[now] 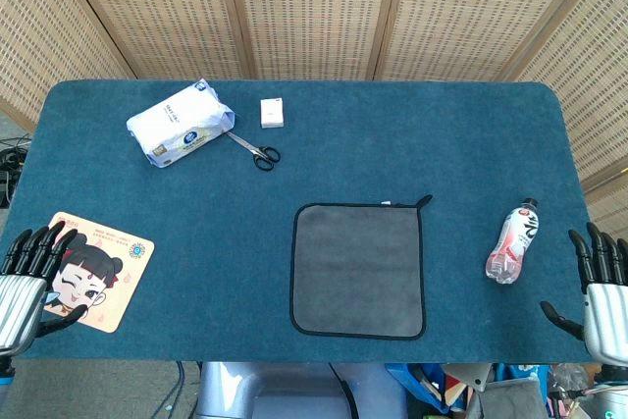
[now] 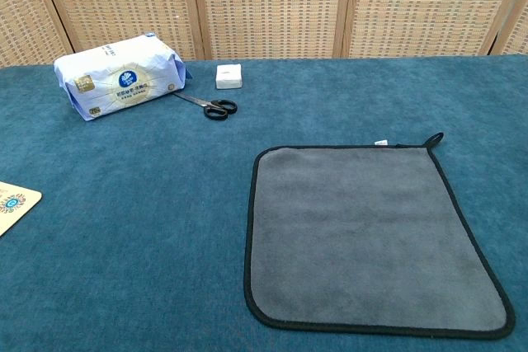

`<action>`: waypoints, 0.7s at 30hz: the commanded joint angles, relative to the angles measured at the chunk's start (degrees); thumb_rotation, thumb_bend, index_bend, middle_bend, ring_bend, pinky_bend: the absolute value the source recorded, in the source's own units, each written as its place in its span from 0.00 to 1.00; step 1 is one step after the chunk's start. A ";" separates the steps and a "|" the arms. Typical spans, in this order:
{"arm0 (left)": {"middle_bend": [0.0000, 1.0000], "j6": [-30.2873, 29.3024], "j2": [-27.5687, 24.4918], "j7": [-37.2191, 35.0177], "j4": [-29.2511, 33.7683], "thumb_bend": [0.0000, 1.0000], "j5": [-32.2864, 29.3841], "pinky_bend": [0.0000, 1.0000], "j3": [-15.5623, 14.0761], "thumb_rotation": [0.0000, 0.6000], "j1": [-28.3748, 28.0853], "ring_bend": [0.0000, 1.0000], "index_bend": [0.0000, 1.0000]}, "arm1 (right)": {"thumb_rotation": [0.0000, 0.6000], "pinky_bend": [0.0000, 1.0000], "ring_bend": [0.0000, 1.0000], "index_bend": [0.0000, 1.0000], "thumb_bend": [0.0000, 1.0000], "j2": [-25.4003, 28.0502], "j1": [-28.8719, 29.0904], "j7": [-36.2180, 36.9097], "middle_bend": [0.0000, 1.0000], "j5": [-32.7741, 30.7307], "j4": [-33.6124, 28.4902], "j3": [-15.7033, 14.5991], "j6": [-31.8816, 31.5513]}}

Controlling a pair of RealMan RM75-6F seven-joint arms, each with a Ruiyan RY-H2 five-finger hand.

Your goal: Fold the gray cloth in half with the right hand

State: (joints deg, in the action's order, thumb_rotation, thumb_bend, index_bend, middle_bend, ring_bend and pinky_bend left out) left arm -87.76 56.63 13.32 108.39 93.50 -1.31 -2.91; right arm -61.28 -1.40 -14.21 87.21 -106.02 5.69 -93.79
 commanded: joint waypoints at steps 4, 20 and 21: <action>0.00 0.22 -0.24 -0.81 -0.42 0.10 0.74 0.00 -0.17 1.00 -0.17 0.00 0.00 | 1.00 0.00 0.00 0.00 0.00 -0.05 0.50 -0.44 0.00 0.21 -0.07 -0.39 1.12; 0.00 0.80 4.28 1.21 -4.37 0.10 -4.32 0.00 3.86 1.00 -1.87 0.00 0.00 | 1.00 0.00 0.00 0.26 0.06 -4.75 25.21 5.47 0.00 -10.72 10.45 10.28 33.66; 0.00 1.10 4.47 1.50 -4.48 0.10 -4.77 0.00 4.03 1.00 -2.04 0.00 0.00 | 1.00 0.00 0.00 0.29 0.07 -5.89 26.85 4.75 0.00 -11.79 11.96 10.88 35.25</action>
State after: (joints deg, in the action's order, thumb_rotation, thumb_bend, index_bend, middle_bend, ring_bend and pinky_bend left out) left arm -87.26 60.54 14.30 104.35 89.49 2.27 -4.55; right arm -63.61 17.53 -10.39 80.53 -99.66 12.48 -66.70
